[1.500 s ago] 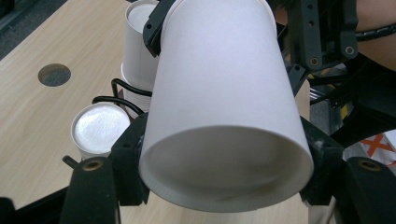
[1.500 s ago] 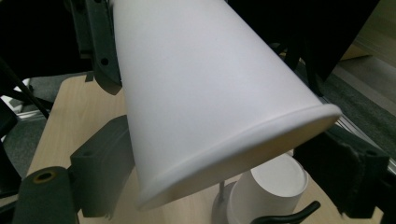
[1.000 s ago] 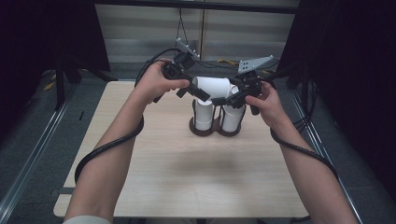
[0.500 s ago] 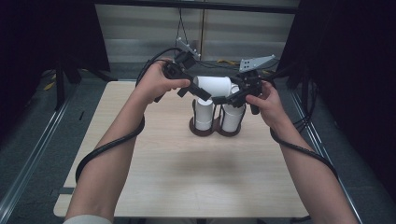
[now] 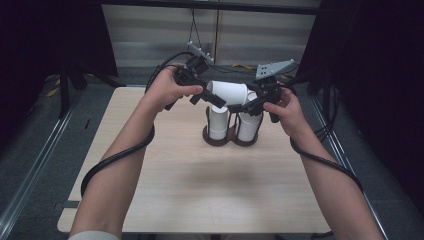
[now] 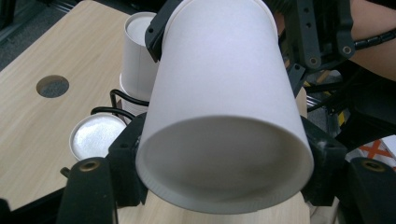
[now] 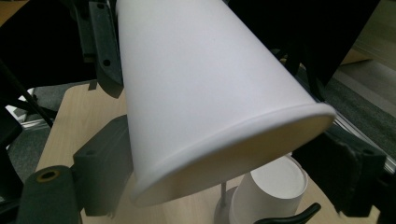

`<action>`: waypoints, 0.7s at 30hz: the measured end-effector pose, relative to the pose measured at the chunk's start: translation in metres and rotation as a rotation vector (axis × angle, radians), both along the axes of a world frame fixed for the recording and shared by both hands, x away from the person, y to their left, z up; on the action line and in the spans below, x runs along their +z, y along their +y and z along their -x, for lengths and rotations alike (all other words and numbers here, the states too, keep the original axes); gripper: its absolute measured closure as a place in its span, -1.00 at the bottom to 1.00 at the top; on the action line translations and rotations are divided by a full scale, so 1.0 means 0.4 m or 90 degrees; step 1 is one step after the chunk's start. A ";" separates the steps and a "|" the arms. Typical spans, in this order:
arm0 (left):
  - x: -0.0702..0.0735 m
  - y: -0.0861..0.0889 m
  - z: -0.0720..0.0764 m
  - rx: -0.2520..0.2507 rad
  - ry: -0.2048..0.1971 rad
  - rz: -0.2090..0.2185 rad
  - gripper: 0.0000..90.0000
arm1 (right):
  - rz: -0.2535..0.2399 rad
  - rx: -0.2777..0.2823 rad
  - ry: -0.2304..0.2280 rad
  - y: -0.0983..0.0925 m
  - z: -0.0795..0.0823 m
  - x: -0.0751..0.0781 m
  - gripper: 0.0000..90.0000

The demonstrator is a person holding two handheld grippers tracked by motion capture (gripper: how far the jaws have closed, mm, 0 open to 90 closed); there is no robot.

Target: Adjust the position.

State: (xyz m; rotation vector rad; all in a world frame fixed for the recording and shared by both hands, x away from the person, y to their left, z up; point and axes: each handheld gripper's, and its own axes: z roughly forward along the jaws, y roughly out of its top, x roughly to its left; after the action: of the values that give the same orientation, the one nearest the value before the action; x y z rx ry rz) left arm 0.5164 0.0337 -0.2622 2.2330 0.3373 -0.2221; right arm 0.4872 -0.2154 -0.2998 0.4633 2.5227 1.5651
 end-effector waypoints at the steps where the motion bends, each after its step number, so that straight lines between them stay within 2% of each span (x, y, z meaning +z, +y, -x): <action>1: 0.000 0.000 0.000 0.000 0.000 0.000 -0.30 | 0.001 0.001 0.001 0.000 0.000 0.000 -0.66; 3: 0.001 -0.001 0.003 0.002 -0.006 -0.001 -0.31 | 0.003 0.001 0.001 0.000 0.001 -0.002 -0.65; 11: -0.002 0.000 0.002 -0.002 0.012 -0.001 -0.28 | 0.007 0.005 -0.006 0.000 0.005 -0.003 -0.67; 12: -0.002 -0.001 0.001 -0.003 0.018 0.001 -0.27 | -0.006 0.006 -0.004 -0.001 0.005 -0.004 -0.72; 14: -0.002 -0.002 0.000 -0.001 0.022 -0.001 -0.27 | -0.002 0.001 -0.018 0.000 0.007 -0.003 -0.72; 18: -0.006 -0.007 -0.002 0.000 0.027 0.001 -0.26 | -0.020 -0.008 -0.033 0.001 0.010 0.000 -0.77; 21: -0.007 -0.008 -0.003 -0.001 0.026 0.000 -0.26 | -0.024 -0.008 -0.030 0.003 0.010 0.000 -0.78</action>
State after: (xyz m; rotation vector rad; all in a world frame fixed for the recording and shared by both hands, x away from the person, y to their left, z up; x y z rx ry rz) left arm 0.5176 0.0304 -0.2652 2.2305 0.3573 -0.2692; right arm 0.4833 -0.2142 -0.3000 0.4397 2.4547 1.6030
